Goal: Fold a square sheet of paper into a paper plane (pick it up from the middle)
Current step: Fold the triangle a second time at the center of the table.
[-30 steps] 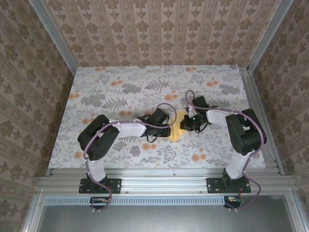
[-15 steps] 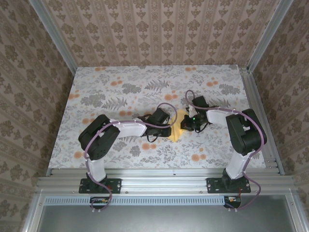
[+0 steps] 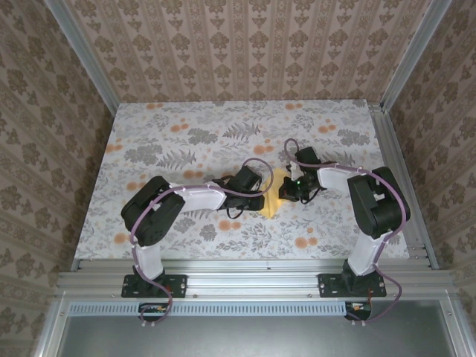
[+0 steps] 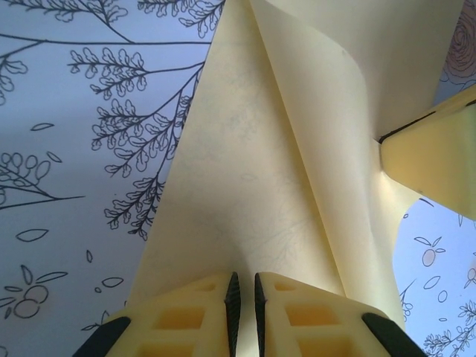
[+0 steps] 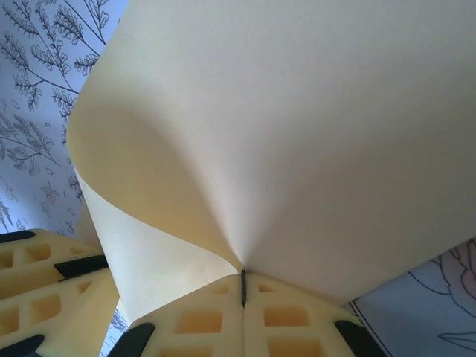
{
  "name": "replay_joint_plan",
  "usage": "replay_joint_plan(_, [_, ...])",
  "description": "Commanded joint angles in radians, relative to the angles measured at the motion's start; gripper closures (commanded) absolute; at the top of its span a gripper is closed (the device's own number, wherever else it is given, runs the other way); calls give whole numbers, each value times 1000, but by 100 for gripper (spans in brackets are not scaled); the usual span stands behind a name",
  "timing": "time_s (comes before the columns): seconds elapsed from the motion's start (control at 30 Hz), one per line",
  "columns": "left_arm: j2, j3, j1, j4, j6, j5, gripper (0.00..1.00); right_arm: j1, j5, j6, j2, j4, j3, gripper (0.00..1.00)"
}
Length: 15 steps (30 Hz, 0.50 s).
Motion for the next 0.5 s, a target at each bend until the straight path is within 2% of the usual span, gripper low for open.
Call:
replay_joint_plan(0.0, [49, 5, -12, -69, 23, 34, 81, 6, 70, -32, 37, -50, 13, 99])
replay_joint_plan(0.47, [-64, 46, -3, -96, 23, 27, 77, 20, 118, -52, 56, -89, 21, 99])
